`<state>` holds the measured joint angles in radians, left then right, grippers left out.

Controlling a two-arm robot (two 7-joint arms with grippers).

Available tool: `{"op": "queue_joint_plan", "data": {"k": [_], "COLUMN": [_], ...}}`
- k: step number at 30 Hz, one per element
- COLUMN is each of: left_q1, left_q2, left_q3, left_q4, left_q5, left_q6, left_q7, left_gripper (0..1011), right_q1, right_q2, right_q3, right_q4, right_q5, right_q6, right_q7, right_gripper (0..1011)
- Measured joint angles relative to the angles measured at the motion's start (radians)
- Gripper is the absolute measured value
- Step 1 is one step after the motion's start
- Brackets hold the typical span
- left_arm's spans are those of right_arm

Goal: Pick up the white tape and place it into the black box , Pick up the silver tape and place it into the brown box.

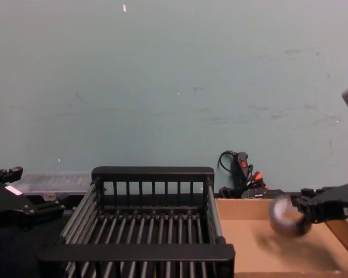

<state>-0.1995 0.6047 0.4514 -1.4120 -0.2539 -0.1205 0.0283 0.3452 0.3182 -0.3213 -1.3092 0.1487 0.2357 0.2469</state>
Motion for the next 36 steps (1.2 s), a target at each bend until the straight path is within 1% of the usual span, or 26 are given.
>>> {"op": "queue_joint_plan", "data": {"k": [4,6,7,9,10,13,14,15,17,19,20,23,24,26,27,28,36], "left_q1": [0.0,0.0,0.0,0.0,0.0,0.0,0.0,0.0,0.0,0.0,0.0,0.0,0.0,0.0,0.0,0.0,0.0], "left_q2": [0.0,0.0,0.0,0.0,0.0,0.0,0.0,0.0,0.0,0.0,0.0,0.0,0.0,0.0,0.0,0.0,0.0], "left_q3": [0.0,0.0,0.0,0.0,0.0,0.0,0.0,0.0,0.0,0.0,0.0,0.0,0.0,0.0,0.0,0.0,0.0], "left_q4": [0.0,0.0,0.0,0.0,0.0,0.0,0.0,0.0,0.0,0.0,0.0,0.0,0.0,0.0,0.0,0.0,0.0], "left_q5": [0.0,0.0,0.0,0.0,0.0,0.0,0.0,0.0,0.0,0.0,0.0,0.0,0.0,0.0,0.0,0.0,0.0], "left_q6": [0.0,0.0,0.0,0.0,0.0,0.0,0.0,0.0,0.0,0.0,0.0,0.0,0.0,0.0,0.0,0.0,0.0], "left_q7": [0.0,0.0,0.0,0.0,0.0,0.0,0.0,0.0,0.0,0.0,0.0,0.0,0.0,0.0,0.0,0.0,0.0], "left_gripper": [1001,1001,1001,1001,1001,1001,1001,1001,1001,1001,1001,1002,1001,1001,1001,1001,1001], "right_q1": [-0.001,-0.001,-0.001,-0.001,-0.001,-0.002,-0.002,-0.002,-0.002,-0.002,-0.002,-0.003,-0.003,-0.003,-0.003,-0.003,-0.003], "right_q2": [0.001,0.001,0.001,0.001,0.001,0.001,0.001,0.002,0.002,0.002,0.002,0.002,0.002,0.002,0.002,0.002,0.002], "right_q3": [0.0,0.001,0.001,0.001,0.001,0.001,0.001,0.001,0.001,0.001,0.001,0.001,0.001,0.001,0.001,0.001,0.001], "right_q4": [-0.002,-0.002,-0.002,-0.003,-0.003,-0.004,-0.004,-0.004,-0.004,-0.004,-0.004,-0.005,-0.005,-0.005,-0.005,-0.005,-0.006], "right_q5": [0.002,0.002,0.002,0.003,0.003,0.003,0.004,0.004,0.004,0.004,0.004,0.005,0.005,0.005,0.005,0.005,0.005], "right_q6": [0.0,0.0,0.0,-0.001,-0.001,-0.001,-0.001,-0.001,-0.001,-0.001,-0.001,-0.001,-0.001,-0.001,-0.001,-0.001,-0.001], "right_q7": [0.0,0.0,0.0,0.0,0.0,0.001,0.001,0.001,0.001,0.001,0.001,0.002,0.002,0.002,0.002,0.002,0.002], "right_gripper": [272,334,390,420,489,550,612,622,707,748,805,859,911,958,958,1000,1002]}}
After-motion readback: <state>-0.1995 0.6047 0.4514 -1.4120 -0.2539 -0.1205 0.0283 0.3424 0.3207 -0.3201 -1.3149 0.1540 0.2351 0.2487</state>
